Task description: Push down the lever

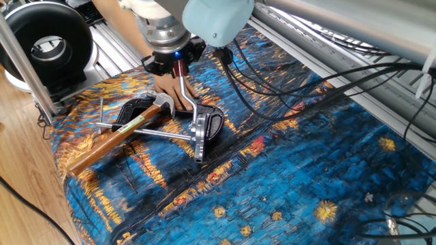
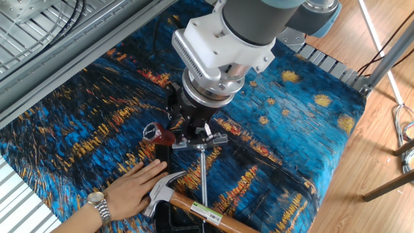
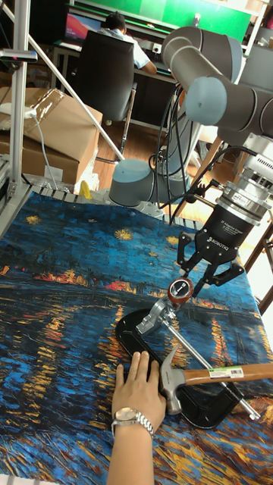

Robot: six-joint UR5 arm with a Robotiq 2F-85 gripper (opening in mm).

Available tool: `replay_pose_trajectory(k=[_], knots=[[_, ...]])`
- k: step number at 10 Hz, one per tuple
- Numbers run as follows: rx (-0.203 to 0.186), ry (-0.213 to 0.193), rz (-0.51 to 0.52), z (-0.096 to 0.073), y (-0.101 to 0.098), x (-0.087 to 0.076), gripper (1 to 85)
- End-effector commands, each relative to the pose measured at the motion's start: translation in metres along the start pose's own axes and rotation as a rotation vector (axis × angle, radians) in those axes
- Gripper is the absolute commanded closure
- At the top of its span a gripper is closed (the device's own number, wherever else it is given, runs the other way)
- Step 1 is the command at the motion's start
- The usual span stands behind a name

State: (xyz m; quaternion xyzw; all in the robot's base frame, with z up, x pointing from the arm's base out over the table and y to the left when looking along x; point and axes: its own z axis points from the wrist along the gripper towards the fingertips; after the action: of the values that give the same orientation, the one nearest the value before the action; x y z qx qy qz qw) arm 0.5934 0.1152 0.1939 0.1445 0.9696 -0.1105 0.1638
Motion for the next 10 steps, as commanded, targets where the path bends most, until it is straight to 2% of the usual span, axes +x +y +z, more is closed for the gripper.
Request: replay_pose_trajectory(k=[1,3,5,7,10], knots=[[0.004,-0.014,0.016,0.0,-0.004,-0.005,58.0],[0.019,-0.085,0.007,-0.001,-0.01,-0.024,57.0],[0.015,-0.132,0.001,0.002,-0.014,-0.037,57.0],[-0.01,-0.142,0.018,0.003,-0.006,-0.038,56.7],[-0.012,-0.183,0.018,0.011,-0.007,-0.047,56.7]])
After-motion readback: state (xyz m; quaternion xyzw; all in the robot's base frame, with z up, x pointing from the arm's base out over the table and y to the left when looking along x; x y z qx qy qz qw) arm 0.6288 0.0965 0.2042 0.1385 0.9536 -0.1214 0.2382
